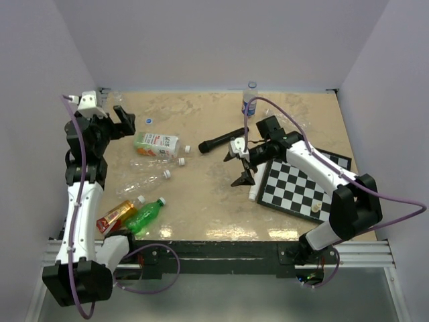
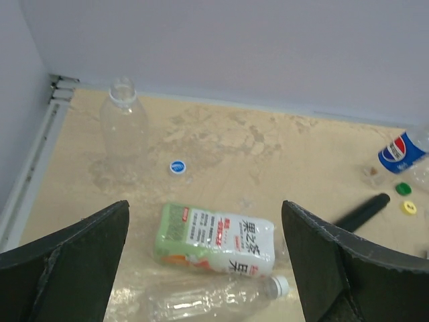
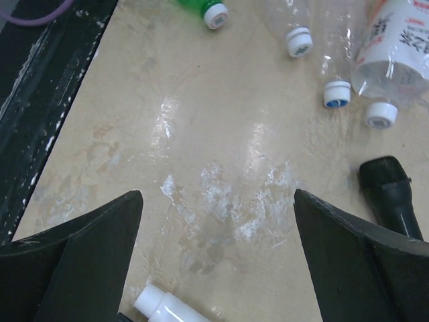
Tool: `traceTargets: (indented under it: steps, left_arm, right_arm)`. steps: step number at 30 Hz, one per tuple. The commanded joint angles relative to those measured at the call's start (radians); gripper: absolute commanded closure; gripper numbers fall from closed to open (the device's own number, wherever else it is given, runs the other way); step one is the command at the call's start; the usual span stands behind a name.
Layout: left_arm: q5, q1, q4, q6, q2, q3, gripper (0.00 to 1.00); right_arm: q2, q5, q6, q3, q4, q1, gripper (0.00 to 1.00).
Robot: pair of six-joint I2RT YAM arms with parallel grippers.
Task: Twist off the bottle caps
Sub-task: Pick up the plastic bottle at the corner of the board.
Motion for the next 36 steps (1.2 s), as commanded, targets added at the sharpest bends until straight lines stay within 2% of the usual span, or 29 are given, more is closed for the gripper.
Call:
traceTargets:
  steps: [1,6,10,15,20,26,32,36]
  left_arm:
    - [0.104,-0.019,-0.036,-0.035,-0.11,-0.123,0.0]
    - [0.115,-0.071,-0.024,-0.014,-0.188,-0.226,0.0]
    - [0.093,-0.1,-0.013,0.009,-0.242,-0.297,0.0]
    - [0.037,-0.119,0.017,0.021,-0.32,-0.416,0.0]
    - [-0.014,-0.122,-0.006,0.026,-0.326,-0.389,0.0]
    - [-0.1,-0.122,-0.033,0.025,-0.334,-0.378,0.0]
    - [-0.177,-0.122,-0.046,0.008,-0.345,-0.377,0.0]
    - [-0.18,-0.122,-0.044,0.006,-0.345,-0.377,0.0]
  right_arm:
    - [-0.021,-0.056,-0.262,-0.02,-0.087,0.06,0.02]
    - [-0.021,0.074,-0.291,0.006,-0.042,0.175,0.02]
    - [0.059,0.111,-0.308,0.106,-0.056,0.257,0.02]
    - [0.16,0.293,-0.202,0.183,0.06,0.434,0.02]
    - [0.304,0.355,-0.162,0.311,0.065,0.546,0.02]
    - [0.454,0.45,-0.098,0.437,0.103,0.641,0.08]
    - [0.57,0.505,-0.014,0.557,0.145,0.669,0.14]
    - [0.626,0.527,-0.003,0.595,0.152,0.684,0.17]
